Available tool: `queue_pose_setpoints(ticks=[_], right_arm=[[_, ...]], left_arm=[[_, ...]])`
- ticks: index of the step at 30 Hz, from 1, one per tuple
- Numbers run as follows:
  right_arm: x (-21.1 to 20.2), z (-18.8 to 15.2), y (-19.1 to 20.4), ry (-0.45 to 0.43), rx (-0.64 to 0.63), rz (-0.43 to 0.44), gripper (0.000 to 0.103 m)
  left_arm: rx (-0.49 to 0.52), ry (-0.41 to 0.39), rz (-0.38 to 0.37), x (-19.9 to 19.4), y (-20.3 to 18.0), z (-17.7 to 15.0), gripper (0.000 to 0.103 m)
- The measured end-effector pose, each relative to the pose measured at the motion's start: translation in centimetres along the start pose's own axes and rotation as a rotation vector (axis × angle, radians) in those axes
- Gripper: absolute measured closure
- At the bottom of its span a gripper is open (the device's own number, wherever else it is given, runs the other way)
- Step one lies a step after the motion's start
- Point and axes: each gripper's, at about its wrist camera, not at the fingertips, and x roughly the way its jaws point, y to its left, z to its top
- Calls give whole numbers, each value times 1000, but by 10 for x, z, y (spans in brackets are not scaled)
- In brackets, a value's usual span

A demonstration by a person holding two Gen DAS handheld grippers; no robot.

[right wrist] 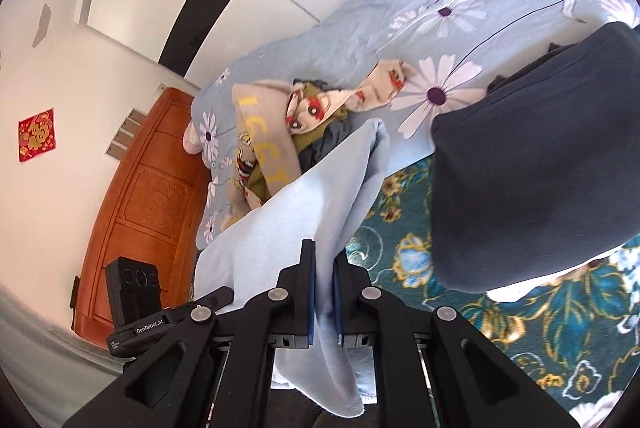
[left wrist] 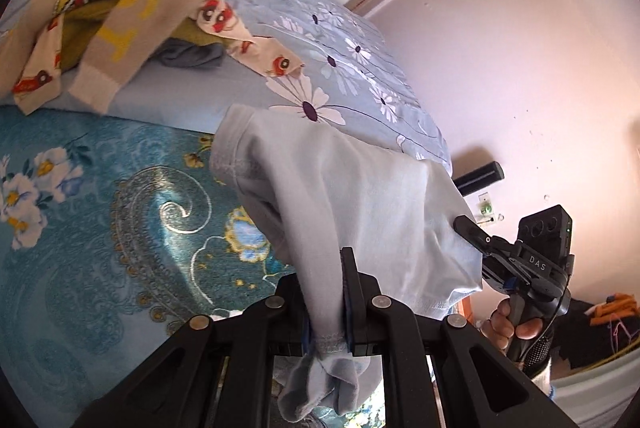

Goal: Fold clothes
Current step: 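Carry the held shirt with both grippers over the dark grey fleece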

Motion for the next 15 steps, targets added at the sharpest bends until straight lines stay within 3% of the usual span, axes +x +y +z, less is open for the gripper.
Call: queue_pose_setpoints(ticks=[15], right_arm=[[-95, 41, -84, -100, 44, -137, 96]], left_arm=[[144, 154, -76, 114, -96, 16, 91]])
